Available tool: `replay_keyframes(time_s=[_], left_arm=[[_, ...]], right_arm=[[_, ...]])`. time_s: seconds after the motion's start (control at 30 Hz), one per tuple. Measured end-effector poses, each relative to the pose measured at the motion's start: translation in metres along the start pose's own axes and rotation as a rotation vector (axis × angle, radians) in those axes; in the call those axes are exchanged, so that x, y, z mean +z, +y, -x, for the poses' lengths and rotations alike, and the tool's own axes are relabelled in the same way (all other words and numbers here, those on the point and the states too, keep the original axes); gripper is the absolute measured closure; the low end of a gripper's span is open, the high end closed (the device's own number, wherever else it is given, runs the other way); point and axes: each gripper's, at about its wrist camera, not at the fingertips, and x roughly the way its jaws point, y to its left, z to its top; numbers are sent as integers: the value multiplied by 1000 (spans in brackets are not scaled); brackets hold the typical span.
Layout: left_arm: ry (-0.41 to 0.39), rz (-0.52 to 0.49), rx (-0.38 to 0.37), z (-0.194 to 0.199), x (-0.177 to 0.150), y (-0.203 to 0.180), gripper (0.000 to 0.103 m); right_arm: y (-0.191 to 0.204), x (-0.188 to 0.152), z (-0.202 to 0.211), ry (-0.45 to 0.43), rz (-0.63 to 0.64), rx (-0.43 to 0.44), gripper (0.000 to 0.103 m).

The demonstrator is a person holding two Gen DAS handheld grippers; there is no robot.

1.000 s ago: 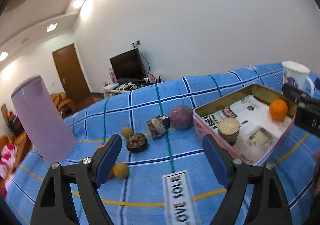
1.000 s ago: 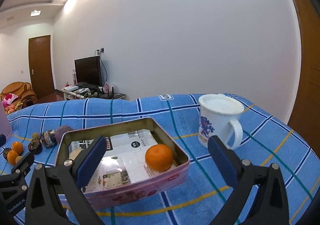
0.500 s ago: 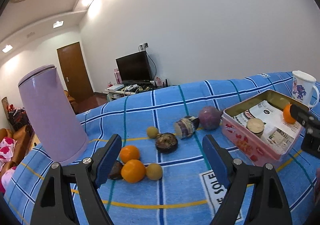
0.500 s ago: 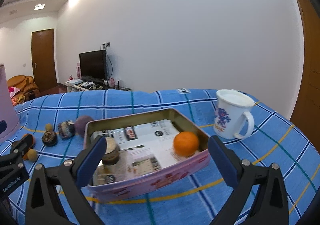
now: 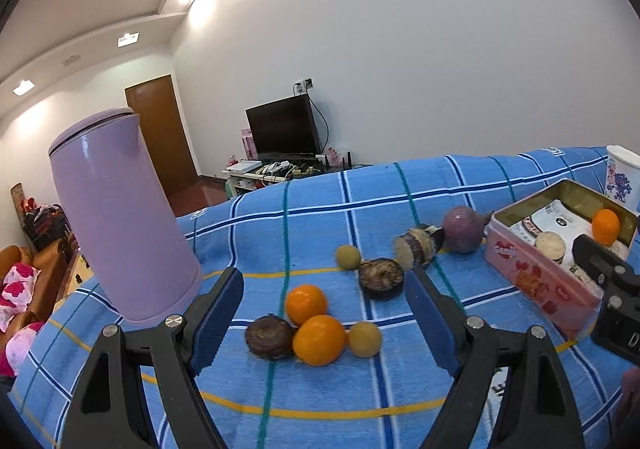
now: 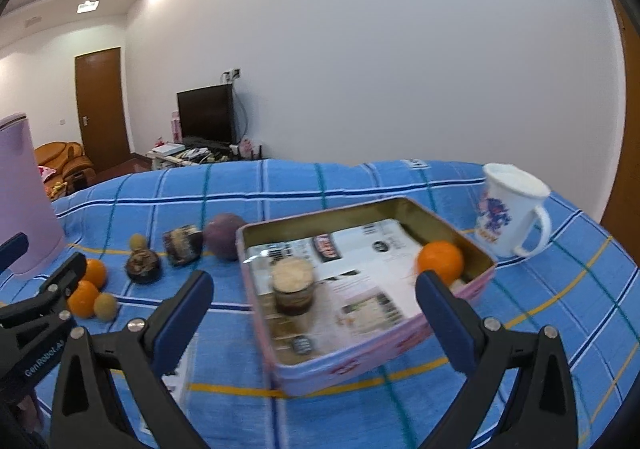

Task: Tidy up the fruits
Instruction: 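Move both tools back toward the remaining fruits, then grasp a brown round fruit with the left tool while the right tool grasps a yellow-green fruit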

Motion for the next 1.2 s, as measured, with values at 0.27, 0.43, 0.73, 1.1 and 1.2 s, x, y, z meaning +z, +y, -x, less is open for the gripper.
replay_keyframes(time_s=[0.27,0.43,0.73,1.1,1.2], left_arm=[[21,8,16,-9,-2,25,19],[42,23,18,-15,-5,38,19],[59,21,32,-21,-6,48,19],[99,50,75,-33,-3,74,19],[132,106,120,-42,-2,98,19]], right_arm=[[36,-1,2,-1,56,44,0],[51,-1,-1,9,68,65,0],[74,-2,-3,25,95,104,0],[89,-3,-11,71,121,171,13],[96,-4,-16,104,149,208,20]])
